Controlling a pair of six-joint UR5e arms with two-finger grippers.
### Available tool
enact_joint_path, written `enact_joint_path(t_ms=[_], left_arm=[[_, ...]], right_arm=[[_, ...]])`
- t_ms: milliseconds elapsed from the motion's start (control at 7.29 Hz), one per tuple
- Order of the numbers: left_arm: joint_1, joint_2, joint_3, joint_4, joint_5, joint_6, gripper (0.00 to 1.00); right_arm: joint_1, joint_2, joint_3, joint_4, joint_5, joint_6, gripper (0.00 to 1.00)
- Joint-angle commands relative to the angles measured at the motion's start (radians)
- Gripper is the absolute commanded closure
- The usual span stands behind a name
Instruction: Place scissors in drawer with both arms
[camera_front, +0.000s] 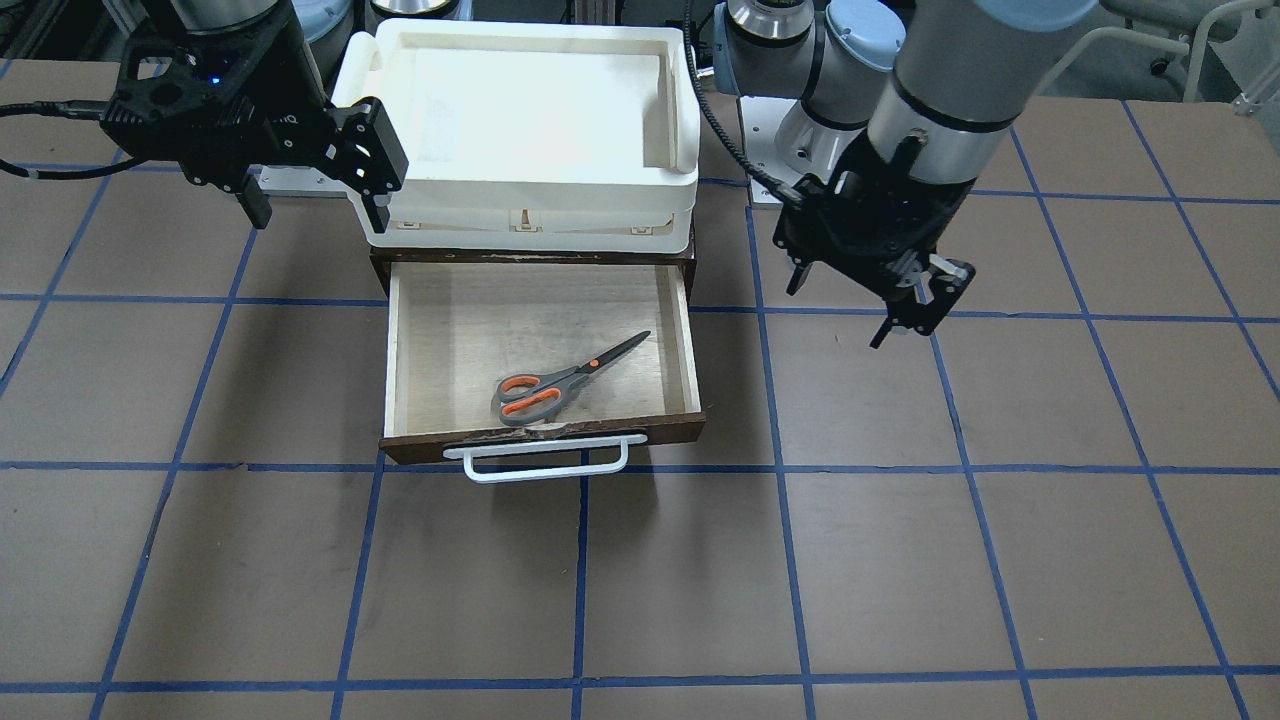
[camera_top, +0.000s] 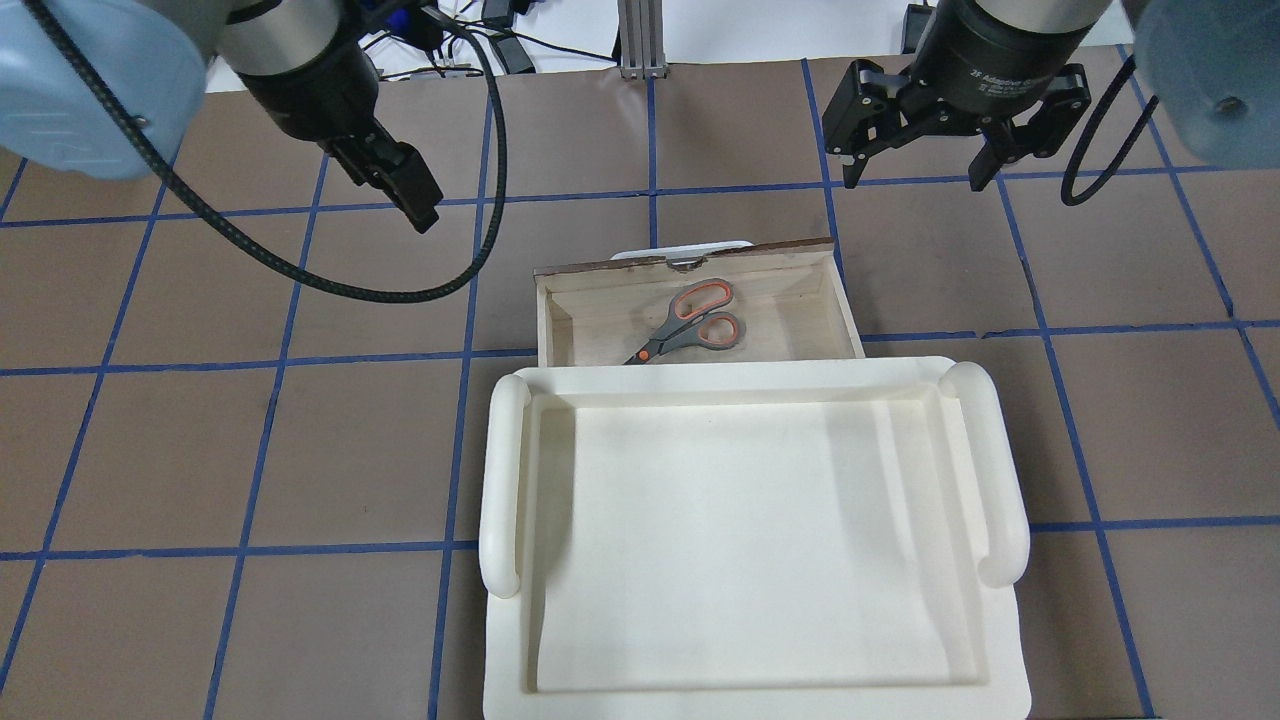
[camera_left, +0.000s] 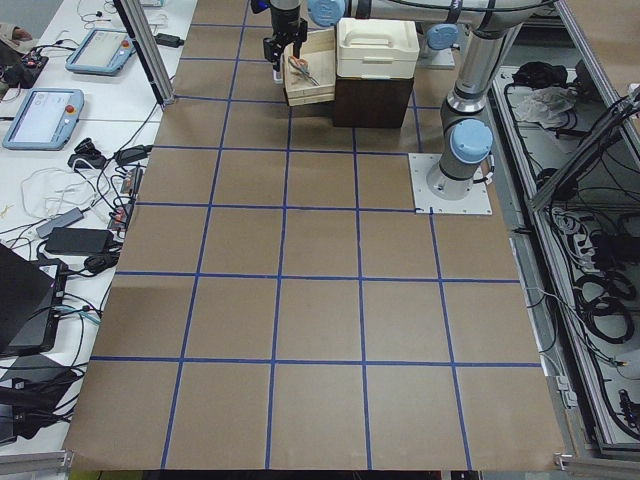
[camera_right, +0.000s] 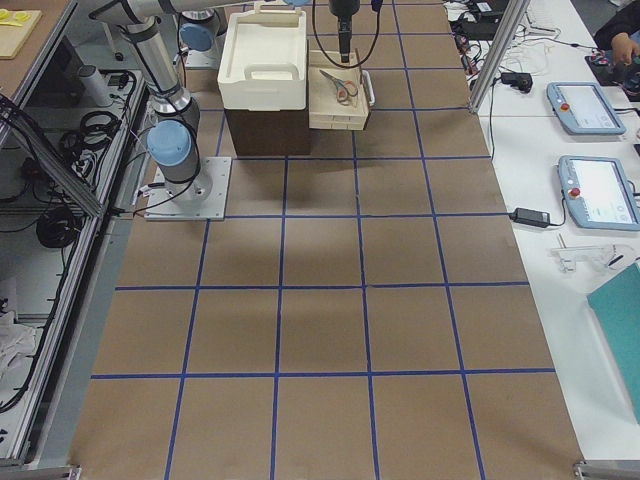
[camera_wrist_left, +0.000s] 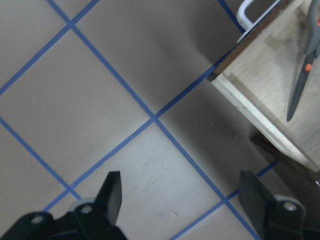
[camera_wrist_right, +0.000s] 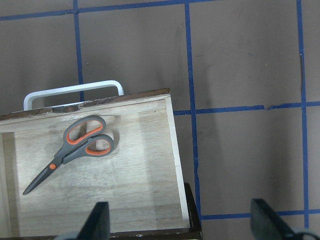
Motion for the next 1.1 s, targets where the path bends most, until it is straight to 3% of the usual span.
enact_joint_path(t_ms=[0,274,411,960], left_arm=[[0.035,0.066,-0.001,-0.019,-0.010,-0.256,0.00],[0.030,0.098,-0.015,-0.078,-0.010,-0.480,0.00],[0.030,0.109,-0.018,-0.132,-0.007,-0.504,0.00],[0.036,0.106,-0.028,-0.125,-0.014,-0.525,0.00]], right_arm=[[0.001,0.002,0.001,-0.002,-0.004,0.000,0.00],[0.001,0.002,0.000,-0.002,-0.004,0.000,0.00],[0.001,0.003,0.001,-0.002,-0.004,0.000,0.00],[0.001,0.005,0.001,-0.003,-0.004,0.000,0.00]])
